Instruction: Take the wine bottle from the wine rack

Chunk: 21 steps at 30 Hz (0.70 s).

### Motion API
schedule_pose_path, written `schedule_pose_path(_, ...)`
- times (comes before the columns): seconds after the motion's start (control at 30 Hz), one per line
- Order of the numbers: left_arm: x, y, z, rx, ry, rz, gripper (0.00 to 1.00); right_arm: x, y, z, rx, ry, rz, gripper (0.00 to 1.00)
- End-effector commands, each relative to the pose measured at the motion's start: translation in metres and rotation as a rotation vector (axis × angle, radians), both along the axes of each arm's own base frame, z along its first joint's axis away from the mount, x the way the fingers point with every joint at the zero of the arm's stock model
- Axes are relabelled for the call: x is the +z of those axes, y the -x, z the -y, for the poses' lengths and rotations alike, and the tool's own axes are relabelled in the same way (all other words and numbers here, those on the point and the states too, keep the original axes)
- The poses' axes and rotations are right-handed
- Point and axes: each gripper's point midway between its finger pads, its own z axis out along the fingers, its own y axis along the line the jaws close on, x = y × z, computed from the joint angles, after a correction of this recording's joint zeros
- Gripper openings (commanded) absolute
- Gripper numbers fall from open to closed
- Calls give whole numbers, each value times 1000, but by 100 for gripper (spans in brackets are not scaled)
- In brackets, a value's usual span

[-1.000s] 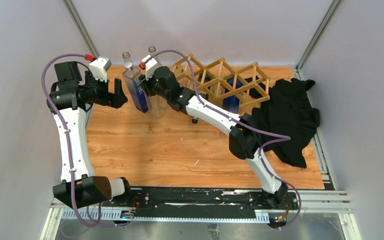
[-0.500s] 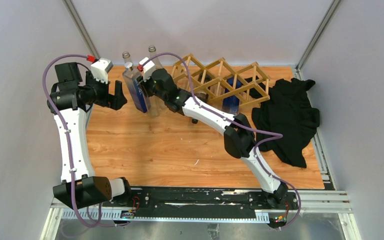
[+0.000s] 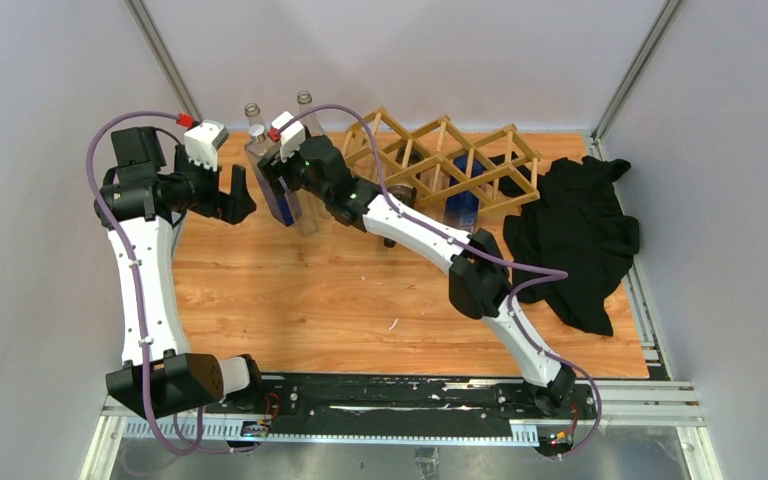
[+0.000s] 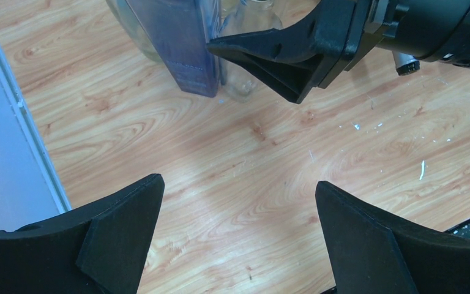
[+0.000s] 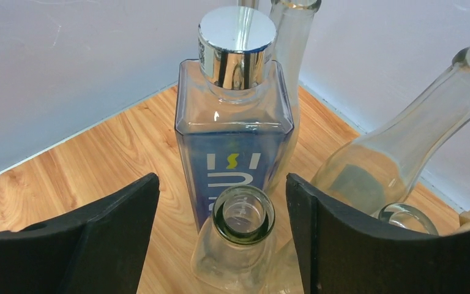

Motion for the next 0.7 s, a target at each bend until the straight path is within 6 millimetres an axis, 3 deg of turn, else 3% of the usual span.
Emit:
schedule_pose_path(0.0,13,10,4,-20,-4,27,100,75,20,9,14,-94,79,79)
schedule_pose_path(0.17,9,15,5,-34,-9,13,100,99,42,35,-4,-108,45,80)
schedule_pose_path(0.2,8,16,5,-39,-14,14,100,94,44,45,-31,-85,16,81)
schedule_pose_path(0.23,6,18,6,-46,-15,12,100,105,49,55,-48,-107,-5,84)
schedule_pose_path(0.27,5,19,8,-57,-16,11,100,93,52,68,-92,-79,-57,88)
schedule_pose_path(0.3,3,20,8,-63,-17,8,100,102,57,82,-113,-81,-69,90)
schedule_pose_path(0.47,-11,25,10,-85,-12,-18,100,54,77,164,-338,42,-217,93)
schedule_pose_path(0.5,-13,26,11,-88,-12,-26,100,34,81,180,-379,80,-246,94)
schedule_pose_path(0.67,-16,31,14,-101,-7,-33,100,-27,94,234,-507,121,-392,96)
